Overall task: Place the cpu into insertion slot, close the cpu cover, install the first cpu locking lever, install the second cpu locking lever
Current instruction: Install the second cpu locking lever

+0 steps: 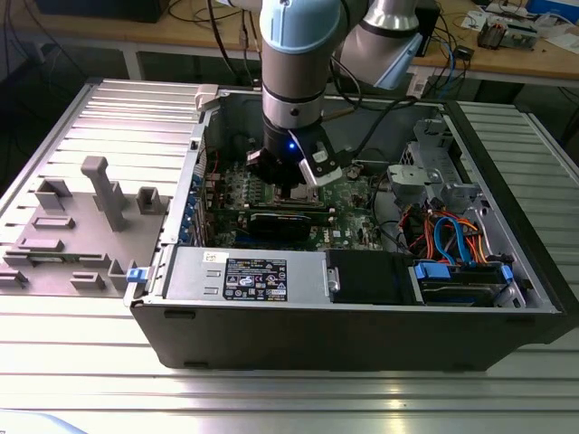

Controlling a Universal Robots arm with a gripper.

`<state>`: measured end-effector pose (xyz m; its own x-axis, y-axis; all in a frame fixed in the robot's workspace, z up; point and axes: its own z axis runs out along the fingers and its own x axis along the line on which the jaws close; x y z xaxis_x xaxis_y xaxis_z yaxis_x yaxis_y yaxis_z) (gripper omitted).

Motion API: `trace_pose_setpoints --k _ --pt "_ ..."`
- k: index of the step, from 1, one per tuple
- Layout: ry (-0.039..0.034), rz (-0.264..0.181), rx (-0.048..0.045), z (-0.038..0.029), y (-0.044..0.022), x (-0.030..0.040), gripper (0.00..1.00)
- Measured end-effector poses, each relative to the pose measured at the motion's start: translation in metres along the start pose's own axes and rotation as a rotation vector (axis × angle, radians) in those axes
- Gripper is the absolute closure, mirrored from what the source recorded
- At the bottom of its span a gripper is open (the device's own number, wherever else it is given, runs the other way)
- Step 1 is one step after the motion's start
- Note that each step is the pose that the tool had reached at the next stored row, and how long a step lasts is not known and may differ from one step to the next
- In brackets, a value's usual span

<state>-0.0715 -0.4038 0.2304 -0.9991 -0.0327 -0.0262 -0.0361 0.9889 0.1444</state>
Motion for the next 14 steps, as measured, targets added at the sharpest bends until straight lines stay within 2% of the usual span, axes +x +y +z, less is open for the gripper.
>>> trace_pose_setpoints --k 7,10,12,14 --pt "0.0056 -0.026 -0.0073 0.0014 -0.0050 0.0014 0.89" --pt "0.0072 -0.038 -0.0183 0.0042 -0.0063 0.0070 0.89" --pt "0.0076 -0.041 -0.0243 0.0052 -0.0075 0.0083 0.89" --pt "0.0075 -0.041 -0.0247 0.0055 -0.0076 0.0084 0.89"
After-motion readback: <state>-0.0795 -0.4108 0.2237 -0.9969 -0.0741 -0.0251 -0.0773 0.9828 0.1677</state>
